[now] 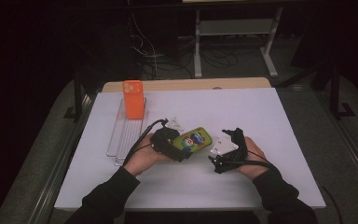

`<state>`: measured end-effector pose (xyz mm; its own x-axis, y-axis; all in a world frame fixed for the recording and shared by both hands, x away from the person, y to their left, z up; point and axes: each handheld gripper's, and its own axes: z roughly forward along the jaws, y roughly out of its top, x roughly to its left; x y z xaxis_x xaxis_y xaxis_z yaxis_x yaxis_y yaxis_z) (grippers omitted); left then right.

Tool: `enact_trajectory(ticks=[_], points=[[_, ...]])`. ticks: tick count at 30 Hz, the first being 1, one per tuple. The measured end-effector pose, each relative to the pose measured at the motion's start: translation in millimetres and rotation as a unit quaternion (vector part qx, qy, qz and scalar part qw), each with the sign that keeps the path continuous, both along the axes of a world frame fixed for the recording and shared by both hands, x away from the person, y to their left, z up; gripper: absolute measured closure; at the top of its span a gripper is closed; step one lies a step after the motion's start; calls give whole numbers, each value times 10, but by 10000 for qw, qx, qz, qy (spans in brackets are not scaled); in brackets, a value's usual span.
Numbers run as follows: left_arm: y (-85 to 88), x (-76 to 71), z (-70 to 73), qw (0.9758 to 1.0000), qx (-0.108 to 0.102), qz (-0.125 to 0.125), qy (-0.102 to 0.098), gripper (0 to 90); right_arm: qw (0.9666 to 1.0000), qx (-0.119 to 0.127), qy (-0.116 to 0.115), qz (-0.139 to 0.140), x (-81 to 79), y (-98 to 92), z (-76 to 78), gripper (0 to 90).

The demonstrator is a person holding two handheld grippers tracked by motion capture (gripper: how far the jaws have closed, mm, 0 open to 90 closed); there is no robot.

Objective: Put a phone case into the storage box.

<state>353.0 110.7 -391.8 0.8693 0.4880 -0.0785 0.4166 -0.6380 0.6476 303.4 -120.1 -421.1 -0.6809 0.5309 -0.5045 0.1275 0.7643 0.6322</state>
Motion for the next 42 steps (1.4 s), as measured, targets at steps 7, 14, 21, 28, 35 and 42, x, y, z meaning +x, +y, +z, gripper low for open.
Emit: enact_trajectory(ticks=[7, 14, 21, 28, 35, 42], points=[[-10, -10, -9, 9999, -89, 72, 59, 154, 9979, -367, -489, 214, -49, 41, -10, 16], [-2, -8, -3, 9999, -85, 69, 102, 154, 9903, -906, -951, 449, -80, 60, -32, 15], [-3, -8, -6, 9999, -76, 50, 115, 154, 9779, -1218, -1595, 586, -135, 112, -59, 16], [0, -7, 1, 9999, -64, 24, 110, 154, 9617, -1663, -2029, 799, -174, 169, -91, 18], [14, 3, 10, 10000, -24, -14, 95, 154, 9493, -1897, -2362, 841, -195, 254, -132, 35], [17, 2, 16, 10000, -34, 5, 85, 154, 9326, -2213, -2647, 1060, -195, 311, -127, 131]])
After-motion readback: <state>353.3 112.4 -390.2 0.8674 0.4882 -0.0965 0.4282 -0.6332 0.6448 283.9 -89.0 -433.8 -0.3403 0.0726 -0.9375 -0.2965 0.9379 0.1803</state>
